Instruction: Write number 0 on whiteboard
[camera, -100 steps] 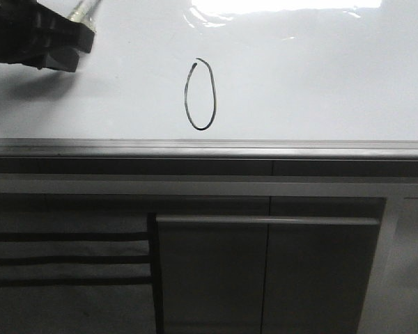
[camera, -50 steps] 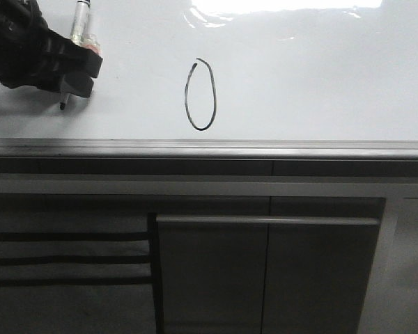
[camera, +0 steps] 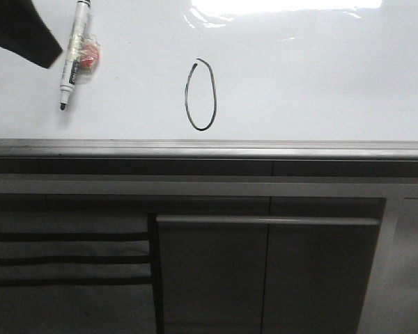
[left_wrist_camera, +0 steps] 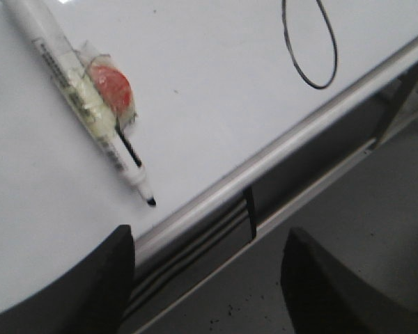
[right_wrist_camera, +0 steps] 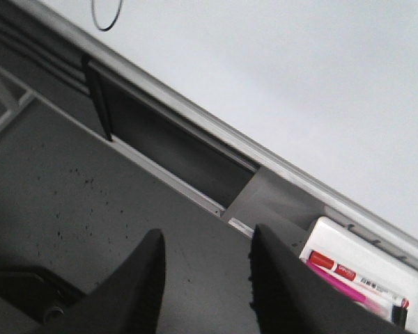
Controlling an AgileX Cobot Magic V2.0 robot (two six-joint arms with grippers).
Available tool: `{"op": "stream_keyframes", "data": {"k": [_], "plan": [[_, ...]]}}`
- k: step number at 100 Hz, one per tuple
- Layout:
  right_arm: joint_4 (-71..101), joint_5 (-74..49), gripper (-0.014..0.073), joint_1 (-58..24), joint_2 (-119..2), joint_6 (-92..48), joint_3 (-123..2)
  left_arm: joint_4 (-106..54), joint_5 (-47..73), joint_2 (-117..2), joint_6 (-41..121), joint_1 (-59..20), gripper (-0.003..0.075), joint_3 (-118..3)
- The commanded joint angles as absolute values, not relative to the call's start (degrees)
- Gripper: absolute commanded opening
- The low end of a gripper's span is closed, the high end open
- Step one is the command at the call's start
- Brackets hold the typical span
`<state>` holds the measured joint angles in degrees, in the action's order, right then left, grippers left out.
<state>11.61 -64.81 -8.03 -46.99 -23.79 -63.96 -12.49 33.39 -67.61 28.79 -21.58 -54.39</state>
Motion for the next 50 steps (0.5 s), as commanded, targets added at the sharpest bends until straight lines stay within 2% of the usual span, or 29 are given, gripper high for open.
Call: {"op": "stream_keyframes", "data": {"k": [1,11,19,40,50], "plan": [[10.5,-55.86,0.0199,-7.19,-42.1,-17.33,-60.71,-9.88,34.88,-60.95,21.4,-21.46,0.0388,-55.38],[10.4,-45.82,0.0052,-7.19,-35.34,-13.41,-51.67,-6.53,31.78,-53.07,13.91,-21.46,0.0333,-52.3],[10.4,-38.66,-0.0073,-7.19,-29.61,-10.76,-45.33,-5.56,27.36,-47.31,11.1,-21.46,0.0256,-48.48],[10.5,-18.12,-0.0071,-7.19,-19.86,-7.92,-30.94,-5.82,10.28,-34.87,9.6,-21.46,-0.002,-35.31],[10.5,-12.48,-0.0071,-7.19,-18.86,-7.92,-26.01,-9.29,-2.97,-32.07,9.6,-21.46,-0.002,-27.81]]}}
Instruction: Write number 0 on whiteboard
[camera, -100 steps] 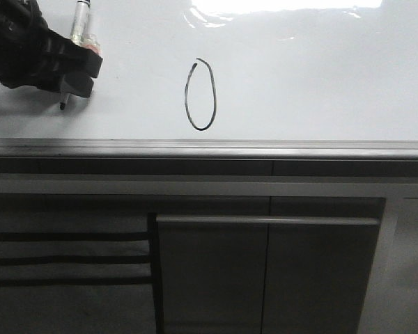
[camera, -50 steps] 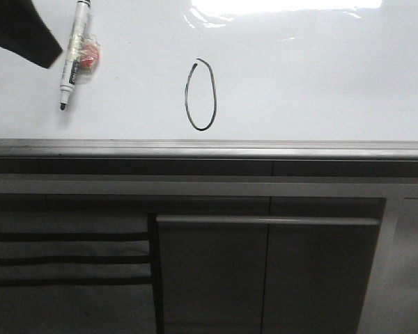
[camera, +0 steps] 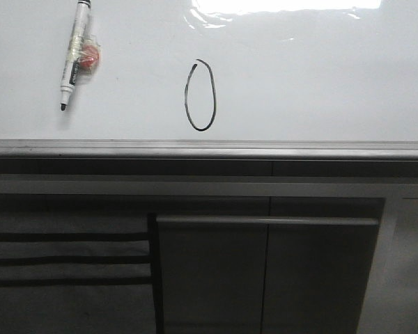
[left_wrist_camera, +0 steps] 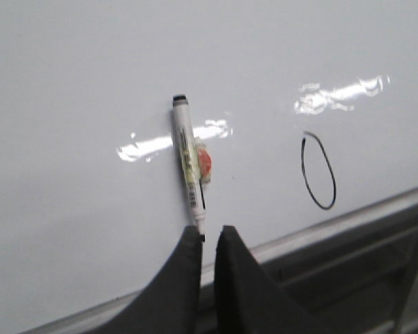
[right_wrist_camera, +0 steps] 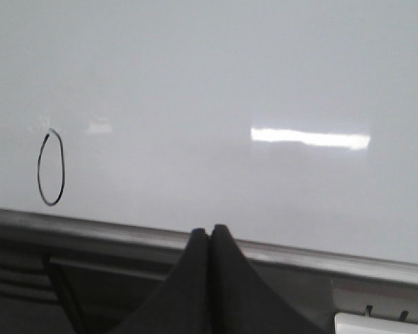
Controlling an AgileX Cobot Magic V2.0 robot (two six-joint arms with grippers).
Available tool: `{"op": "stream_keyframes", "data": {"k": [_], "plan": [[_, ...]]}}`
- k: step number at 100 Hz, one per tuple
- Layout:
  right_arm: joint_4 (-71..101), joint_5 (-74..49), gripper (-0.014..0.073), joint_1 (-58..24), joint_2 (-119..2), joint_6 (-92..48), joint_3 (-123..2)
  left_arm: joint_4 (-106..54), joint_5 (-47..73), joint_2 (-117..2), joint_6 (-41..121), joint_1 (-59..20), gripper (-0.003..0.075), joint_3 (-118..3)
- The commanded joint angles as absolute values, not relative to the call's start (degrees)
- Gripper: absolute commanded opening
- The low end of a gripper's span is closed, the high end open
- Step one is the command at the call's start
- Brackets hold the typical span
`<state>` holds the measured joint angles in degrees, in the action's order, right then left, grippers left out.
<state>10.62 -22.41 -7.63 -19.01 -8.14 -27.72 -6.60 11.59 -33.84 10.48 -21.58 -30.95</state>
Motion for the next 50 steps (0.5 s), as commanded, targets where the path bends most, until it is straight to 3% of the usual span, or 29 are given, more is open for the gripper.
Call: {"op": "stream_keyframes", "data": {"k": [1,10,50], "plan": [[10.5,-12.47,-0.0071,-7.19,-18.86,-7.92,-25.51,-10.26,-4.5,-31.89,9.6,-21.46,-0.002,-27.38],[10.5,-12.59,-0.0071,-7.19,-18.86,-7.92,-22.6,-13.99,-10.22,-31.61,9.6,-21.46,-0.002,-22.99],[10.5,-13.22,-0.0071,-7.19,-18.86,-7.92,-15.96,-13.38,-11.67,-29.99,10.58,-21.31,-0.002,-11.2]]}}
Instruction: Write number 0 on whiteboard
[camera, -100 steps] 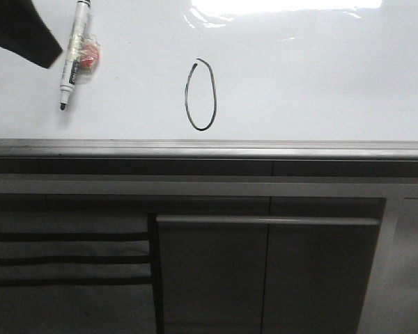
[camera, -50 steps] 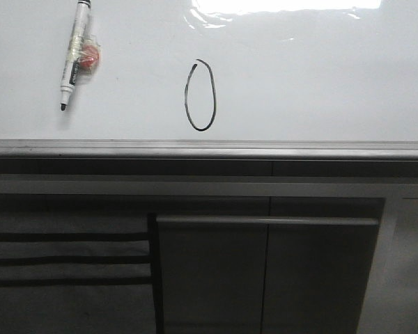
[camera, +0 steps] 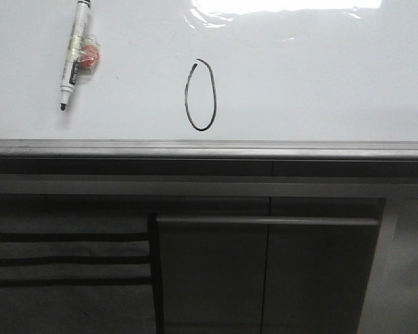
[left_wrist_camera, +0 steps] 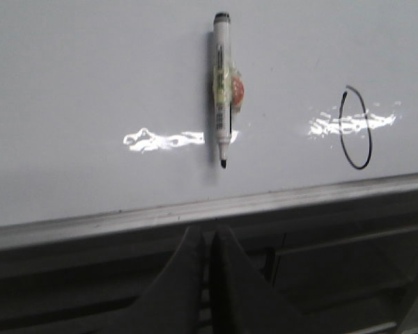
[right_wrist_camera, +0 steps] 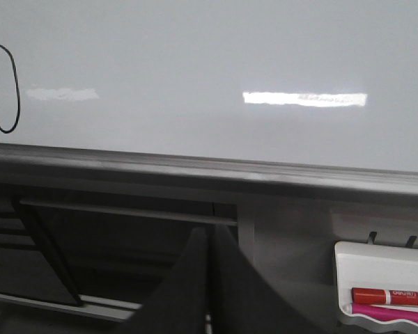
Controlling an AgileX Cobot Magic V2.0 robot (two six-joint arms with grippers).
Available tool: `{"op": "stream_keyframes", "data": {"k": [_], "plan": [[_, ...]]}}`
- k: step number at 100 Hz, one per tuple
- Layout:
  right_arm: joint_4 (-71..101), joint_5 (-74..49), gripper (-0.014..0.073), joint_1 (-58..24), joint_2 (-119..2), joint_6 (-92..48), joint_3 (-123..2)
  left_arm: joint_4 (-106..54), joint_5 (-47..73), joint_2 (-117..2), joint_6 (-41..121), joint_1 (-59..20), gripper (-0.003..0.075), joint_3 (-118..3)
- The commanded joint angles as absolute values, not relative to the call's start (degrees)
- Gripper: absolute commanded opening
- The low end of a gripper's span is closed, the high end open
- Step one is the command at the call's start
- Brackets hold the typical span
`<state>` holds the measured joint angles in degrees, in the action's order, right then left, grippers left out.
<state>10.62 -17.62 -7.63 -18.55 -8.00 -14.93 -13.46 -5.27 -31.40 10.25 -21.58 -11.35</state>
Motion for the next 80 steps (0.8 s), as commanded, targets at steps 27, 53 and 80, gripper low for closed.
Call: {"op": "stream_keyframes", "data": {"k": [27,53,80], "plan": [[10.5,-14.37,-0.0071,-7.19,-18.86,-7.92,-15.98,-13.37,-12.75,-11.75,11.15,-11.84,-0.002,-1.12],[10.5,-14.24,-0.0071,-7.19,-18.86,-7.92,-15.98,-13.37,-6.95,1.9,11.15,-7.15,-0.002,1.12],[10.5,-14.26,-0.0071,-7.19,-18.86,-7.92,-15.98,-13.37,-4.76,1.59,11.15,-7.84,-0.002,1.12]]}}
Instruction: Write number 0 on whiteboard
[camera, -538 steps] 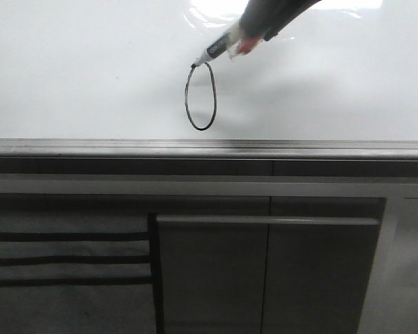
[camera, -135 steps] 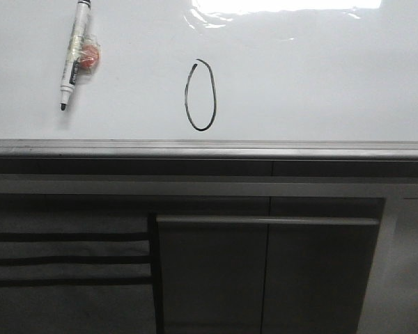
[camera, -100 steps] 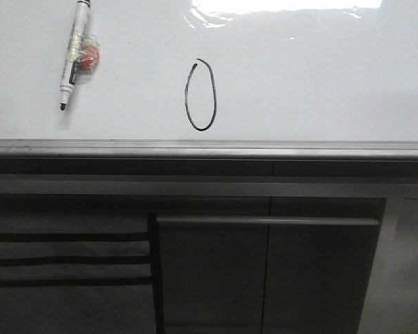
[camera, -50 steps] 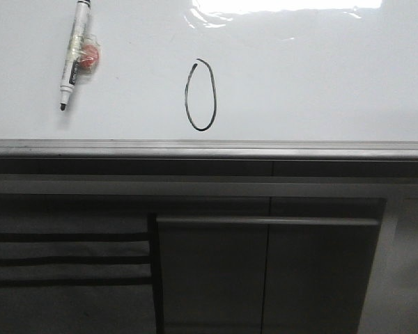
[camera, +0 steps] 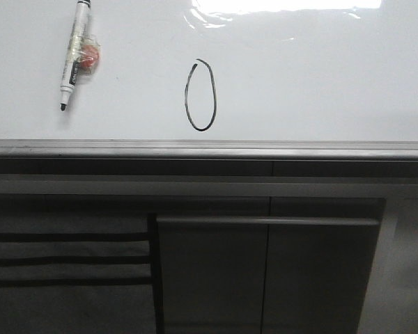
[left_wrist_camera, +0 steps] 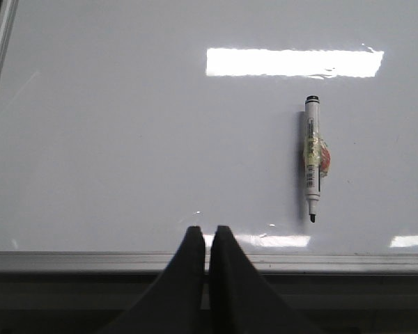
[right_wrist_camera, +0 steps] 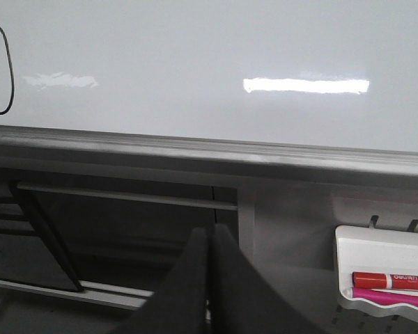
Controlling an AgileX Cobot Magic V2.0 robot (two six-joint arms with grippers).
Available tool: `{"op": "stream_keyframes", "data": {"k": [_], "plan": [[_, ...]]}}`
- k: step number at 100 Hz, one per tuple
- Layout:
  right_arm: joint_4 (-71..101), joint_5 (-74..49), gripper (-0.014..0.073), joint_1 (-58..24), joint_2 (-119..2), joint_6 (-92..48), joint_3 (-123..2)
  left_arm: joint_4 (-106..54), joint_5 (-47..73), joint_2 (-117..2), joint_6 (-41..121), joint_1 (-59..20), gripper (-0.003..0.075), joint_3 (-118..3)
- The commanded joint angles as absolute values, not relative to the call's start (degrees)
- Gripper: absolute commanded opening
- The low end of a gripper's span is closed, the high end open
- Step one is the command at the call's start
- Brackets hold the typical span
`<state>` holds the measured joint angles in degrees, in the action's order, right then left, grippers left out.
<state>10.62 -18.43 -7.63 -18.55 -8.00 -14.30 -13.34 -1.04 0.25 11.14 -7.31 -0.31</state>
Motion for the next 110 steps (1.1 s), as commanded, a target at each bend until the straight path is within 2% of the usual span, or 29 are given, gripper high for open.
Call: {"op": "stream_keyframes", "data": {"k": [1,15,33,110], "plan": [[10.5,-14.26,-0.0071,-7.19,-18.86,-7.92,-15.98,-13.37,-4.76,1.59,11.15,-7.84,-0.002,1.12],[10.5,-14.26,-0.0071,-7.19,-18.86,-7.92,-15.98,-13.12,-4.76,1.59,11.15,-7.84,-0.002,1.12],[10.5,-14.26,-0.0071,-7.19,-18.86,-7.92,-15.98,-4.42,-5.87,1.59,5.45,-7.84,-0.002,1.12],[10.5,-14.26,-0.0071,-7.01,-18.0,-7.92,-15.98,-5.47,-6.69,1.59,4.72,-7.84,-0.002,1.12]]}}
